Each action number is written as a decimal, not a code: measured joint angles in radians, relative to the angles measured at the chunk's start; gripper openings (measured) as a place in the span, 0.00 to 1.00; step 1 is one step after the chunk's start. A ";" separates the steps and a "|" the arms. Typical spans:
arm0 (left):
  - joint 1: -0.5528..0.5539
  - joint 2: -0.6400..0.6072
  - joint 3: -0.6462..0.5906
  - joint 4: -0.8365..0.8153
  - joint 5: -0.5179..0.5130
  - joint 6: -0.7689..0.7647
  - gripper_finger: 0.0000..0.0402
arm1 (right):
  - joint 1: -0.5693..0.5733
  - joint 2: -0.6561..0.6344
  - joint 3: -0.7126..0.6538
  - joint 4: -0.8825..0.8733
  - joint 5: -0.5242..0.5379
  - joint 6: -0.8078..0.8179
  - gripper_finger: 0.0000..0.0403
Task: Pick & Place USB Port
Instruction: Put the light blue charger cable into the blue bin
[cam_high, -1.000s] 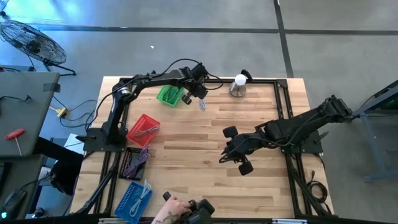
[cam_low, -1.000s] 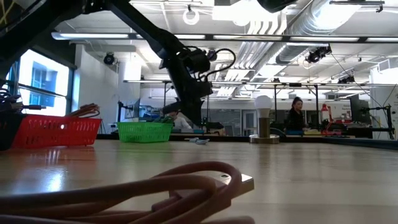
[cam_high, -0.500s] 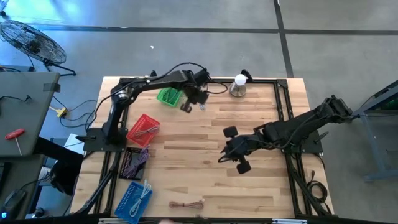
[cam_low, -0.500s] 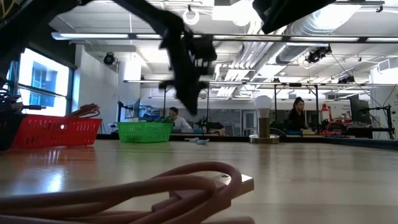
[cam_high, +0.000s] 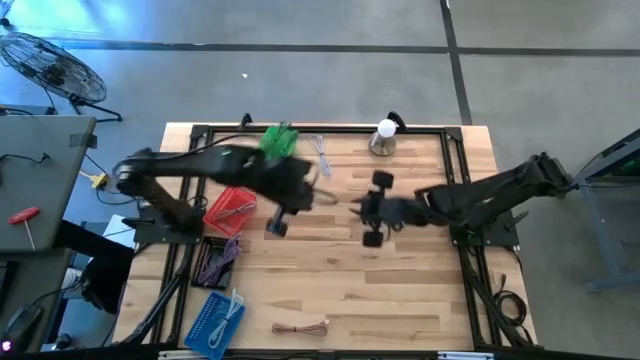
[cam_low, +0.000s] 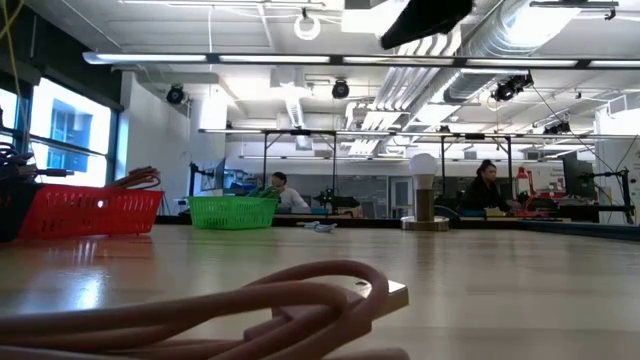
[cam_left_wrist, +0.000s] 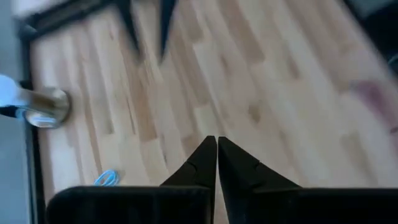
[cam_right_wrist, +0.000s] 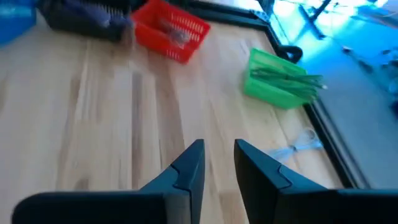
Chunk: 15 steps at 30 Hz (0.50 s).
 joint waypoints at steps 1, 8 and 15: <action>-0.050 -0.028 0.000 0.004 -0.037 -0.047 0.03 | -0.035 0.006 0.000 0.031 -0.051 -0.013 0.19; -0.355 -0.151 -0.001 0.017 -0.535 -0.332 0.03 | -0.279 0.087 0.001 0.174 -0.355 -0.039 0.20; -0.525 -0.181 -0.001 -0.116 -0.746 -0.516 0.03 | -0.407 0.250 0.001 0.280 -0.459 -0.023 0.36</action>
